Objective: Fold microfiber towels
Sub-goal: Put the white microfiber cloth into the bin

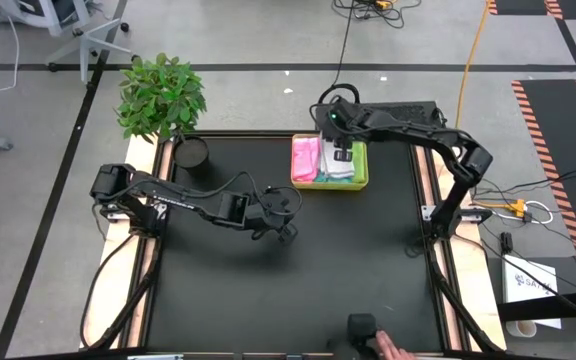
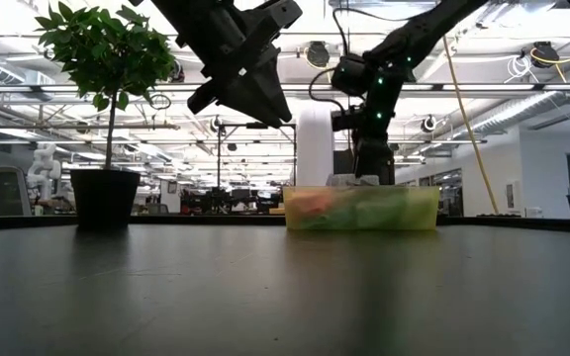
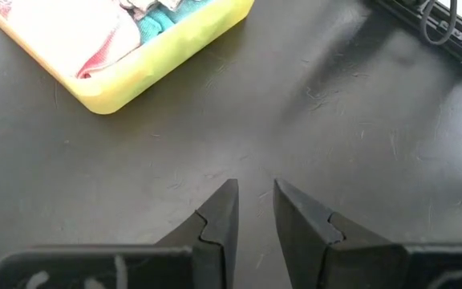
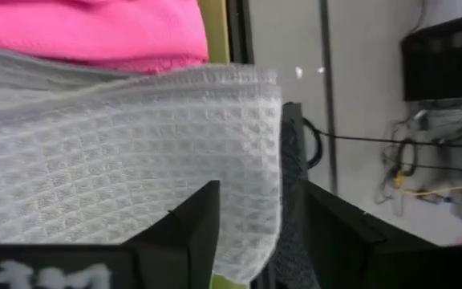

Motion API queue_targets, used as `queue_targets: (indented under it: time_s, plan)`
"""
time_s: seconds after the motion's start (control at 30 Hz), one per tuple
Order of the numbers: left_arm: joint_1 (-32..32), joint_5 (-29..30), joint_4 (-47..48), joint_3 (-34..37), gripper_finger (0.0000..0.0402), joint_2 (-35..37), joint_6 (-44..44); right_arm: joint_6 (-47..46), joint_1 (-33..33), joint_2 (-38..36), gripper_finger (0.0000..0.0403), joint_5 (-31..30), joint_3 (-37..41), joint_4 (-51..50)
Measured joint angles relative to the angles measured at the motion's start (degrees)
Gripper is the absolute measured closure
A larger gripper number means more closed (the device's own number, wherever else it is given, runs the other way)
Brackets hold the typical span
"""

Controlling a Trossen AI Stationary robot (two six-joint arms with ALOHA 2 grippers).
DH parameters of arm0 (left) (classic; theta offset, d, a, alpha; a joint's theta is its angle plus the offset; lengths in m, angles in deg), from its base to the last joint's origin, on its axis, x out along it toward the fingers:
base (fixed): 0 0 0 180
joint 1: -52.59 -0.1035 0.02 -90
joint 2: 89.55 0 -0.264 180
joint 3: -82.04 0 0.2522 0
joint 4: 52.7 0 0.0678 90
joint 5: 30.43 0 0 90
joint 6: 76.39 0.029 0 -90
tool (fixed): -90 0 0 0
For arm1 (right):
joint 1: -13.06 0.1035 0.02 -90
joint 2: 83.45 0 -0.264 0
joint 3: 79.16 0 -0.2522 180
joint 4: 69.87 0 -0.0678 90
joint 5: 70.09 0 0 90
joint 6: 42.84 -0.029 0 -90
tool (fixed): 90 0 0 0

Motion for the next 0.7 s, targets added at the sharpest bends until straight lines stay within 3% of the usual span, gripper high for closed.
queue_targets:
  time_s: [0.27,0.37,0.5,0.7]
  plan:
    - [0.0,-0.02,0.02,0.0,0.0321,0.0,0.23,-2.08,4.23,-3.77,0.0231,-2.49,0.0,-2.48]
    - [0.0,-0.04,0.0,-0.02,0.0321,0.0,0.33,-8.48,5.57,-5.02,0.0243,2.99,-0.04,-5.34]
    - [0.29,-0.04,0.0,-0.02,0.0321,0.0,0.33,-12.69,5.86,-4.86,0.0288,6.82,2.15,-6.6]
    - [1.22,-0.04,0.0,-0.02,0.0321,0.0,0.33,-15.21,5.6,-4.65,0.0386,12.65,9.57,-3.32]
